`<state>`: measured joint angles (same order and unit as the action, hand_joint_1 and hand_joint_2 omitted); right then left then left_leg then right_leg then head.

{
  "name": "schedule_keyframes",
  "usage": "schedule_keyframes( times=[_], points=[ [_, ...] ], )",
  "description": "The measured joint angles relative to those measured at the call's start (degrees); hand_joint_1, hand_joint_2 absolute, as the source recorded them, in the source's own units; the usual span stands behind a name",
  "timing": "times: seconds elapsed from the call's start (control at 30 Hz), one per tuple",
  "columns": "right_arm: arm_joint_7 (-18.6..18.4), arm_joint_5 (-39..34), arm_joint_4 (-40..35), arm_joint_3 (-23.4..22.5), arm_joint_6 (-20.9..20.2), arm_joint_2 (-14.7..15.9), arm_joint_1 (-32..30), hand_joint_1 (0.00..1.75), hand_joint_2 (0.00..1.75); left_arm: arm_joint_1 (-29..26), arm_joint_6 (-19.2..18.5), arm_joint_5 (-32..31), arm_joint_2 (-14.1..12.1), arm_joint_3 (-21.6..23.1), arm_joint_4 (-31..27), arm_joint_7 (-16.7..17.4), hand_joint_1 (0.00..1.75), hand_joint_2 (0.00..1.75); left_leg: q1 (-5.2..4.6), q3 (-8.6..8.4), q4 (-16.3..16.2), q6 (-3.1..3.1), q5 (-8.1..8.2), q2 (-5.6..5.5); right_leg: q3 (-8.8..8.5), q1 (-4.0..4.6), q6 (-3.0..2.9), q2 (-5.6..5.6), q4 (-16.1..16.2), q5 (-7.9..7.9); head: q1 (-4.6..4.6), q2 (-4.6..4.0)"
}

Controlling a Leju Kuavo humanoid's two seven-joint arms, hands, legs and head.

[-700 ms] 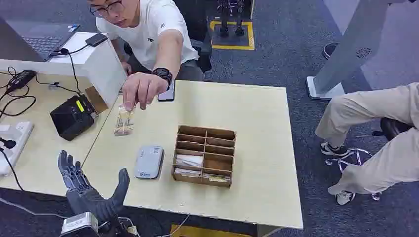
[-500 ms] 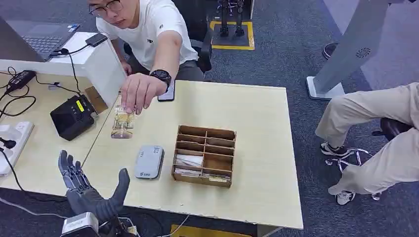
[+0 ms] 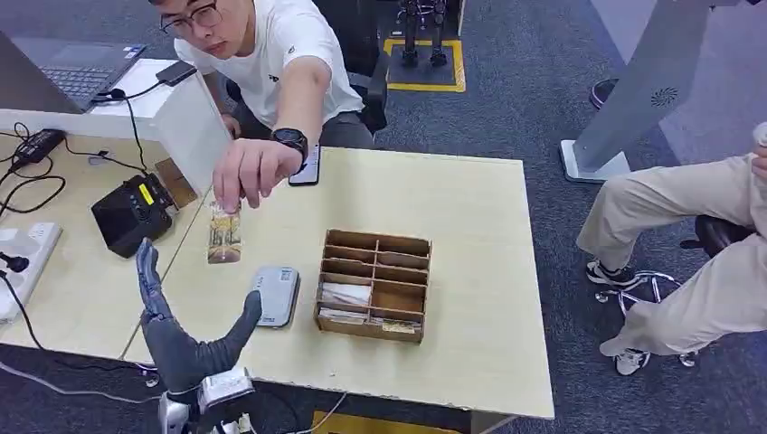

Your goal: Pass the card to the sensor for recognition and then transmit it.

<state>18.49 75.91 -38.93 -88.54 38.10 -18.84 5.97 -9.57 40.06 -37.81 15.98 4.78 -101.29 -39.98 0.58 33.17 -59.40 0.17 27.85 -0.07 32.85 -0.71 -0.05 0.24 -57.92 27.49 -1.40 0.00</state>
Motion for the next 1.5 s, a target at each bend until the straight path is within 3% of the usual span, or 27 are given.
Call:
schedule_keyframes(
  times=[0.13, 0.27, 0.43, 0.63, 0.67, 0.8, 1.2, 1.5],
  points=[
    [0.6, 1.1, 0.6, 0.0, 0.0, 0.0, 0.1, 0.00, 1.75, 3.8, 0.0, -9.9, 0.0, -5.2, 3.2, 0.0, 0.00, 1.75, 0.01, -0.01, 0.0, -0.01, -0.01, 0.00, -0.01, 0.00, -0.01, 0.01, 0.0, 0.00, 0.00, 0.00],
    [0.7, 1.5, 1.0, 0.0, 0.0, 0.0, 0.1, 0.00, 1.75, 5.8, 0.0, -12.5, 0.0, -8.0, 5.2, 0.0, 0.00, 1.75, 0.00, -0.02, 0.0, -0.01, -0.01, 0.02, 0.00, 0.00, -0.01, 0.05, 0.0, 0.00, 0.00, 0.00],
    [1.6, 2.3, 2.1, 0.0, 0.0, 0.3, 0.3, 0.00, 1.75, 9.0, 0.1, -20.4, -0.1, -9.7, 7.6, 0.3, 0.00, 1.75, -0.01, -0.02, 0.0, 0.00, -0.01, 0.01, -0.01, 0.00, 0.00, 0.05, 0.0, -0.01, -0.02, 0.00],
    [1.6, 2.9, 2.8, 0.0, 0.0, 0.4, 0.5, 0.00, 1.75, 11.4, 0.1, -23.3, -0.2, -10.2, 9.0, 2.3, 0.00, 1.75, -0.01, -0.04, 0.0, -0.01, -0.01, 0.02, 0.00, 0.00, 0.00, 0.06, 0.0, -0.01, -0.02, 0.00],
    [1.6, 2.8, 3.0, 0.0, 0.0, 0.4, 0.5, 0.00, 1.75, 11.7, 0.1, -23.9, -0.2, -10.2, 9.2, 2.8, 1.75, 1.75, -0.01, -0.03, 0.0, -0.01, -0.01, 0.02, 0.00, 0.00, 0.00, 0.06, 0.0, -0.01, -0.02, 0.00],
    [1.6, 2.7, 3.2, 0.0, 0.0, 0.4, 0.7, 0.00, 1.75, 12.6, 0.1, -26.4, -0.2, -10.2, 10.0, 4.3, 1.75, 1.75, -0.01, -0.04, 0.0, -0.01, -0.01, 0.02, 0.01, 0.00, 0.00, 0.07, 0.0, -0.01, -0.02, 0.00],
    [1.6, 2.7, 3.7, 0.0, 0.0, 0.5, 0.8, 0.00, 1.75, 12.8, 0.1, -29.2, -0.2, -10.2, 10.7, 4.3, 1.75, 1.75, -0.01, -0.03, 0.0, 0.00, -0.01, 0.04, 0.02, 0.00, 0.00, 0.09, 0.0, -0.01, 0.00, 0.00],
    [-0.8, -1.4, 3.7, 0.0, 0.0, 0.6, 0.8, 0.00, 1.75, 12.8, 0.1, -27.6, -0.2, -10.2, 10.7, 3.7, 1.75, 1.75, -0.01, -0.04, 0.0, -0.01, -0.01, 0.06, 0.02, 0.00, 0.00, 0.09, 0.0, -0.01, -0.02, 0.00]
  ],
)
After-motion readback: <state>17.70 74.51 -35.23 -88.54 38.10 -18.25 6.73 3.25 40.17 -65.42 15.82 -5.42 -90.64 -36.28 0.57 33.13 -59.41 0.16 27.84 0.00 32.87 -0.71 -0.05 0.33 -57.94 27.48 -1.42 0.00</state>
